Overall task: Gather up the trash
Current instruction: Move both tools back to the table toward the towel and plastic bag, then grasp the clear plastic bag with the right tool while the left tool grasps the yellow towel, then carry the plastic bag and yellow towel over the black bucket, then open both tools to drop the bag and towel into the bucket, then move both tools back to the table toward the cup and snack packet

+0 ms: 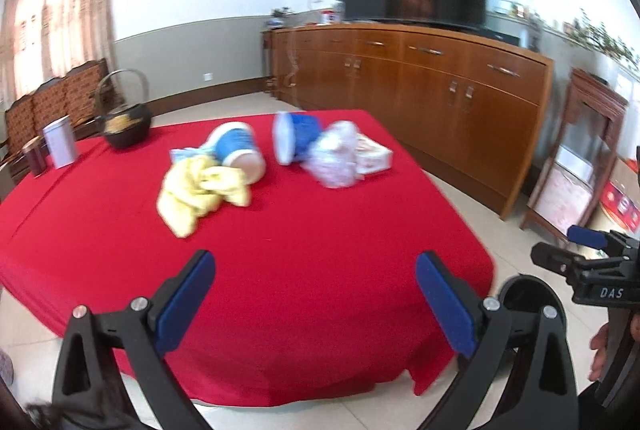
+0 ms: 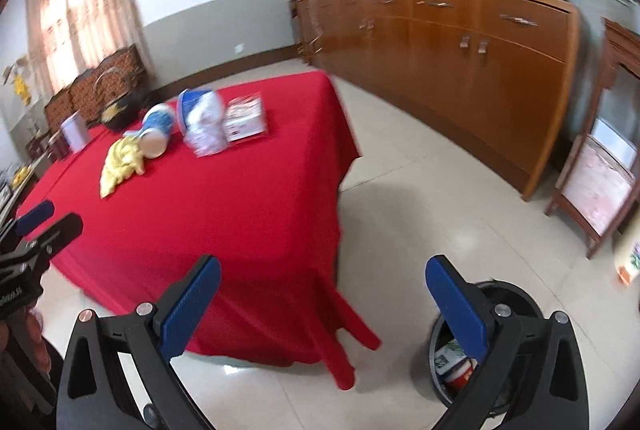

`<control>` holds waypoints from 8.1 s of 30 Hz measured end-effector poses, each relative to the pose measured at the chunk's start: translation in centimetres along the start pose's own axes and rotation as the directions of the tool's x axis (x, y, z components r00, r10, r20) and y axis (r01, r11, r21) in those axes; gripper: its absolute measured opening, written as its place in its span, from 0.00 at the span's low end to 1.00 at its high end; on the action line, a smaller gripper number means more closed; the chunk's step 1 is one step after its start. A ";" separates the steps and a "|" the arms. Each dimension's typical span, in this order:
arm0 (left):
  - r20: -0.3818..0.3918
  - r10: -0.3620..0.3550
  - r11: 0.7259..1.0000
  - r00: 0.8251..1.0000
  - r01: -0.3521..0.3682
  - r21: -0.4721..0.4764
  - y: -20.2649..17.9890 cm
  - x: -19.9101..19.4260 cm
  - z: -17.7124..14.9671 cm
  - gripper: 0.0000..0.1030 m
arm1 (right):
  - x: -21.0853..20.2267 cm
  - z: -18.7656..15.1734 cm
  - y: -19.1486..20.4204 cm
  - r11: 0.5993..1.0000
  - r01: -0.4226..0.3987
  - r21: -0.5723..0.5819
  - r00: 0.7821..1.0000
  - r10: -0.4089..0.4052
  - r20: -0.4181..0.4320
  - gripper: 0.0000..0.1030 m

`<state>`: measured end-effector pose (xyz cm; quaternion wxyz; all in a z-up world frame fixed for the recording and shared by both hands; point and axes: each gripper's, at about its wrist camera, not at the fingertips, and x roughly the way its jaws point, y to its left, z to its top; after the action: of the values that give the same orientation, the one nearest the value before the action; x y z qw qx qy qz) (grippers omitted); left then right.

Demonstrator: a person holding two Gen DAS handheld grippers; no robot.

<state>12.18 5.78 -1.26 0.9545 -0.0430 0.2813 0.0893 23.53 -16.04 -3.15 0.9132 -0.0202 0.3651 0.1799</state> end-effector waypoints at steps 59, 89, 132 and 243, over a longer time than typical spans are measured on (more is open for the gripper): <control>-0.147 0.029 0.987 0.989 -0.052 -0.154 13.3 13.3 3.8 0.12 | 17.3 12.5 16.0 0.950 -0.114 -0.291 0.993 0.114 -0.018 0.46; -0.039 -0.104 0.994 0.994 0.103 -0.027 4.7 3.0 2.1 0.11 | 0.1 5.8 3.6 0.996 0.012 -0.083 0.993 -0.002 0.121 0.46; -0.119 -0.430 0.869 0.895 0.446 0.214 -16.1 1.0 0.4 0.11 | -11.4 -5.7 -15.0 0.938 0.257 0.232 0.955 -0.283 0.086 0.46; -0.069 -0.254 0.949 0.965 0.263 0.176 -15.0 1.4 0.3 1.00 | -6.0 -7.2 -16.1 0.922 0.336 0.190 0.940 -0.341 -0.009 1.00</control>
<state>16.36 -8.74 -1.30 0.9512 0.0065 0.3017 -0.0638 20.25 -34.15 -5.90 0.9327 0.0059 0.3604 -0.0158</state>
